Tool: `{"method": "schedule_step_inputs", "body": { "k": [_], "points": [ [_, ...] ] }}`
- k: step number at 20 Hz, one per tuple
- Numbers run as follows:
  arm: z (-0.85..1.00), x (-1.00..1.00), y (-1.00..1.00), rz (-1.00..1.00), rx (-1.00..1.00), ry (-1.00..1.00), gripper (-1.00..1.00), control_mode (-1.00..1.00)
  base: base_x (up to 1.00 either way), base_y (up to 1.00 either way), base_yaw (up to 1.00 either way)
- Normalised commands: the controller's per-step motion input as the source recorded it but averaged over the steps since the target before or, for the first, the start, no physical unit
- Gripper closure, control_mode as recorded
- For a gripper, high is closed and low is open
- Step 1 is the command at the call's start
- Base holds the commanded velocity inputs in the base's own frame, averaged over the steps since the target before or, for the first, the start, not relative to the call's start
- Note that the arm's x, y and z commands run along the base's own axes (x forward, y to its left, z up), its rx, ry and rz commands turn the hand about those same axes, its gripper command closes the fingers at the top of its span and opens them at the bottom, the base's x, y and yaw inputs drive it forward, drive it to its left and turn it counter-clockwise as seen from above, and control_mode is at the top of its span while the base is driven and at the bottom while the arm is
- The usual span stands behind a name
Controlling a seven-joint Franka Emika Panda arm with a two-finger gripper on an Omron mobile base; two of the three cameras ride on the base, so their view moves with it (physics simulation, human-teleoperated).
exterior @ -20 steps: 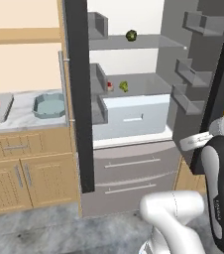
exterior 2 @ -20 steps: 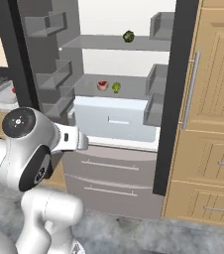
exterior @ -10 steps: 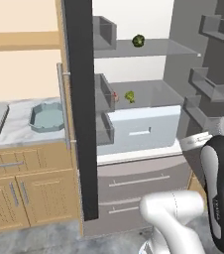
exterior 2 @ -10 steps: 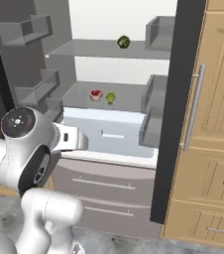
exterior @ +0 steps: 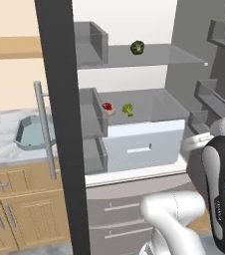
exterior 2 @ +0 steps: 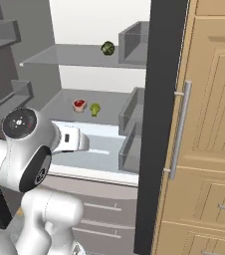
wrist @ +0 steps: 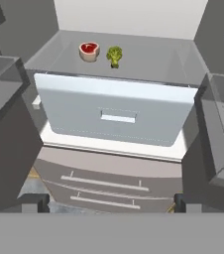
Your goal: Place one broccoli and one steak in each tupperware on the nearby counter, to pack two identical lunches.
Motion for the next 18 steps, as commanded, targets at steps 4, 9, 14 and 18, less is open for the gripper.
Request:
{"method": "schedule_step_inputs", "body": {
  "k": [4,9,14,18],
  "points": [
    [0.00,0.00,0.00,0.00,0.00,0.00,-1.00,1.00,0.75,-0.02,0.00],
    [0.00,0.00,0.00,0.00,0.00,0.00,-1.00,1.00,0.78,0.00,0.00],
    [0.00,0.00,0.00,0.00,0.00,0.00,-1.00,1.00,0.46,-0.02,-0.01],
    [0.02,0.21,0.00,-0.02,0.00,0.00,-1.00,-1.00,0.00,0.00,0.00]
  ]
}}
